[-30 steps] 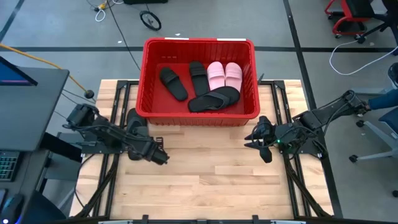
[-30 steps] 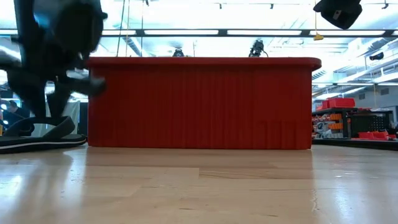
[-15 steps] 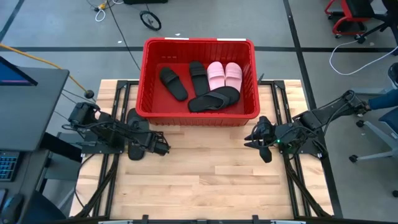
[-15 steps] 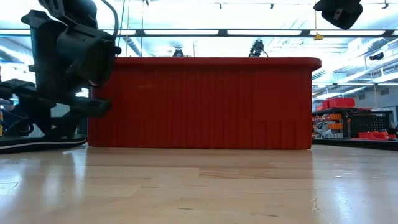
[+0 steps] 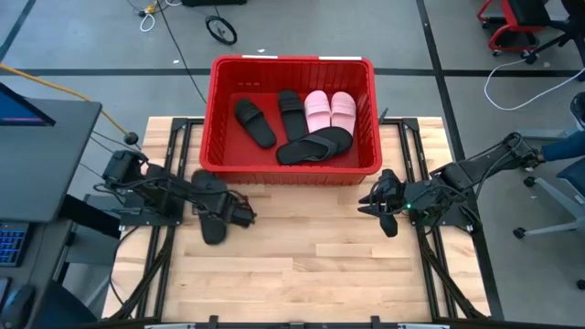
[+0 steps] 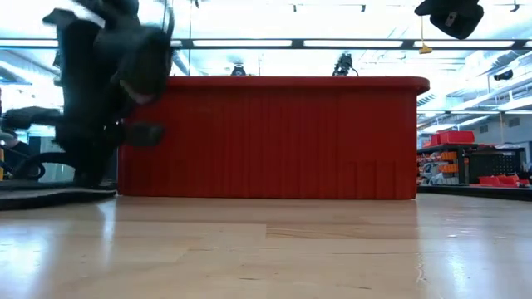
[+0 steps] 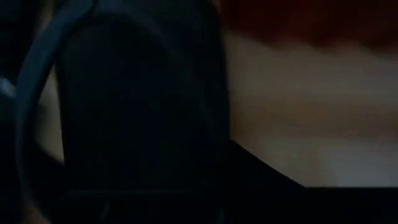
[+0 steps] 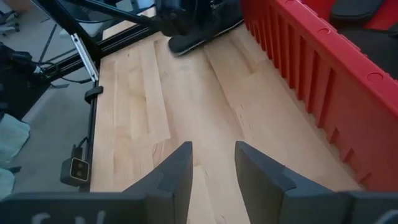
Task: Pick and place slides into bin
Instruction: Put the black slipper into the red bin
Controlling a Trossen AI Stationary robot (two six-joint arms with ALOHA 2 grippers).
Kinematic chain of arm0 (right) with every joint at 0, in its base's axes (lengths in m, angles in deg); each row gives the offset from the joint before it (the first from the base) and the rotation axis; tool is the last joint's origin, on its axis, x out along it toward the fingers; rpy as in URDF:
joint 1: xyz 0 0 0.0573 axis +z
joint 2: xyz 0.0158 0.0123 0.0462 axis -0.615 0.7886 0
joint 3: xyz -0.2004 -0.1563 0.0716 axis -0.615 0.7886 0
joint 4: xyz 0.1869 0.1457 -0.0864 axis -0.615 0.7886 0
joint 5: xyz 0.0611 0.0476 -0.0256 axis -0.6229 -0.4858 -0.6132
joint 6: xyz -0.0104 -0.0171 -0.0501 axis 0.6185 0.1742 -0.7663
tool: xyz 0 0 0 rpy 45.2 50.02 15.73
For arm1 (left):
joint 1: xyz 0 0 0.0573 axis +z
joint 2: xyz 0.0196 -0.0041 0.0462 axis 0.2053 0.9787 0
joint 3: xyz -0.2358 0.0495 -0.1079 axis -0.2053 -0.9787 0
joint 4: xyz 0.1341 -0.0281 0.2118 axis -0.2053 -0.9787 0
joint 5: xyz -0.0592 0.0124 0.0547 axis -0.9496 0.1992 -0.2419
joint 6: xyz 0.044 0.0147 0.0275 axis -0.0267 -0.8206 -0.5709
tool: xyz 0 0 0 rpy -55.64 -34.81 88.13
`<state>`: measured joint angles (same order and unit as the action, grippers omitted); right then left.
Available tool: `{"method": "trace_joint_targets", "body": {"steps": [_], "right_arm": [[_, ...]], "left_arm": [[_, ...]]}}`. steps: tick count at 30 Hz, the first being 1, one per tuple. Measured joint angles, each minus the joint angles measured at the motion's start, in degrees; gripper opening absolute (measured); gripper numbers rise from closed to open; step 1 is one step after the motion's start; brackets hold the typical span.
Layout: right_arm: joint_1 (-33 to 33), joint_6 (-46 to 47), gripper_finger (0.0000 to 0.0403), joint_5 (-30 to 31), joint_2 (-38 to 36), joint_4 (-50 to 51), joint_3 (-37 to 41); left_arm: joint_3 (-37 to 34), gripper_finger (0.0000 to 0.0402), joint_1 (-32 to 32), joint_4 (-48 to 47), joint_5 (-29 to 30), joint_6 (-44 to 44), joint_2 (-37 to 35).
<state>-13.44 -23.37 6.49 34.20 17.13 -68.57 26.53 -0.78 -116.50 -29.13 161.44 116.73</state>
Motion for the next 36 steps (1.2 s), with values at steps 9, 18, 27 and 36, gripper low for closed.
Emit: {"method": "trace_joint_targets", "body": {"steps": [9,18,27,36], "right_arm": [[0.04,0.00,0.0126,0.00,0.00,0.04,0.00],[0.04,-2.28,0.0126,0.01,0.00,0.06,0.00],[0.04,-3.37,0.0126,0.01,0.00,0.05,0.00],[0.04,-3.45,0.0126,-0.02,0.00,0.20,0.00]], "left_arm": [[27.50,0.0008,-11.91,1.77,0.10,-7.91,0.00],[59.79,0.0007,-15.19,1.26,25.91,-46.96,0.00],[75.44,0.0007,4.98,-2.34,28.57,-87.01,-0.11],[55.69,0.0006,28.33,-8.00,4.51,-94.20,0.17]]}}
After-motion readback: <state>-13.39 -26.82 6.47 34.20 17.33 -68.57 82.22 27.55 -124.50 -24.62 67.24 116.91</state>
